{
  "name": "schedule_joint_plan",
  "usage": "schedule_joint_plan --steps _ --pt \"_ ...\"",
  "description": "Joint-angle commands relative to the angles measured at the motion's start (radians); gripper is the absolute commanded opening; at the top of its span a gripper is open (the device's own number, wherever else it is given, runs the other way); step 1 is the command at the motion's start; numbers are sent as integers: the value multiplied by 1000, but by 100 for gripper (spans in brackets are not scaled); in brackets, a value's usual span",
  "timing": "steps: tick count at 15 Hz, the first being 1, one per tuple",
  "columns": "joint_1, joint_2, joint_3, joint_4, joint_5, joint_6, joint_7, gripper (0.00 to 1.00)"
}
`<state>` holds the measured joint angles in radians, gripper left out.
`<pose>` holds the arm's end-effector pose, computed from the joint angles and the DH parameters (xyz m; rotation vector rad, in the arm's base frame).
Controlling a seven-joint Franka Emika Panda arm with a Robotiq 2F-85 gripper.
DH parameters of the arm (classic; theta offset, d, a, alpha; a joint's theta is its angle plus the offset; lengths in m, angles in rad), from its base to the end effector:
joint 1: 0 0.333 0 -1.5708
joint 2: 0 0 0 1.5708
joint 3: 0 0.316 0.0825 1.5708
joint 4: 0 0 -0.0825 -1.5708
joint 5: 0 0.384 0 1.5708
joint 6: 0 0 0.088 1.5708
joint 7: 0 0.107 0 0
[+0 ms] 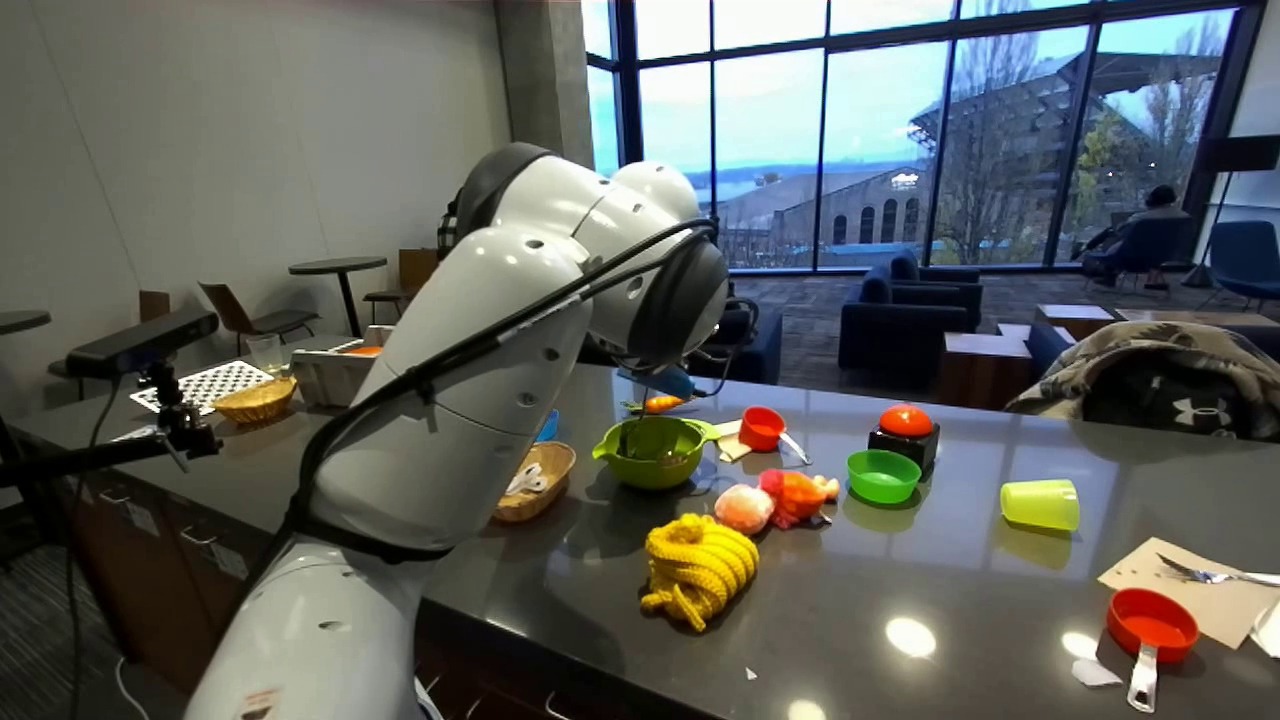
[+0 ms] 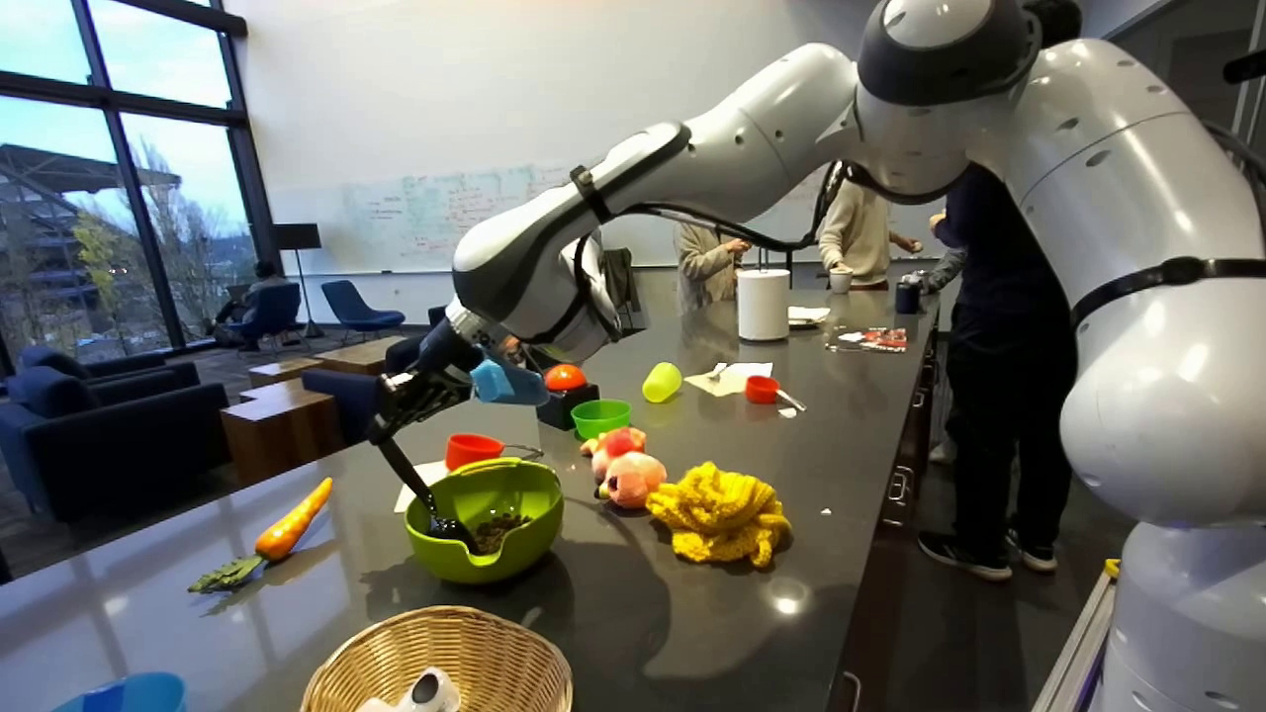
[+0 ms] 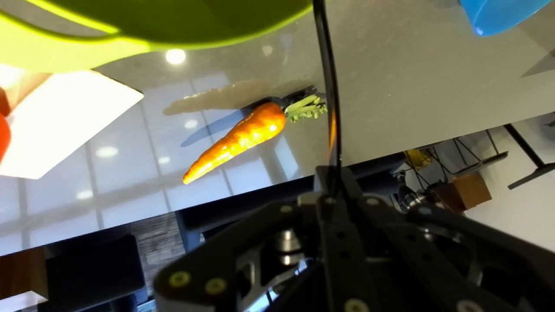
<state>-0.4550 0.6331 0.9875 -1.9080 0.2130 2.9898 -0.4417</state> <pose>0.6261 0.2489 0.3637 -2.3573 -0.5759 -0.8192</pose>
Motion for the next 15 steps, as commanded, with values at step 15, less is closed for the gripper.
schedule_joint_plan --steps 15 --pt "-44 182 29 171 -154 102 -115 1"
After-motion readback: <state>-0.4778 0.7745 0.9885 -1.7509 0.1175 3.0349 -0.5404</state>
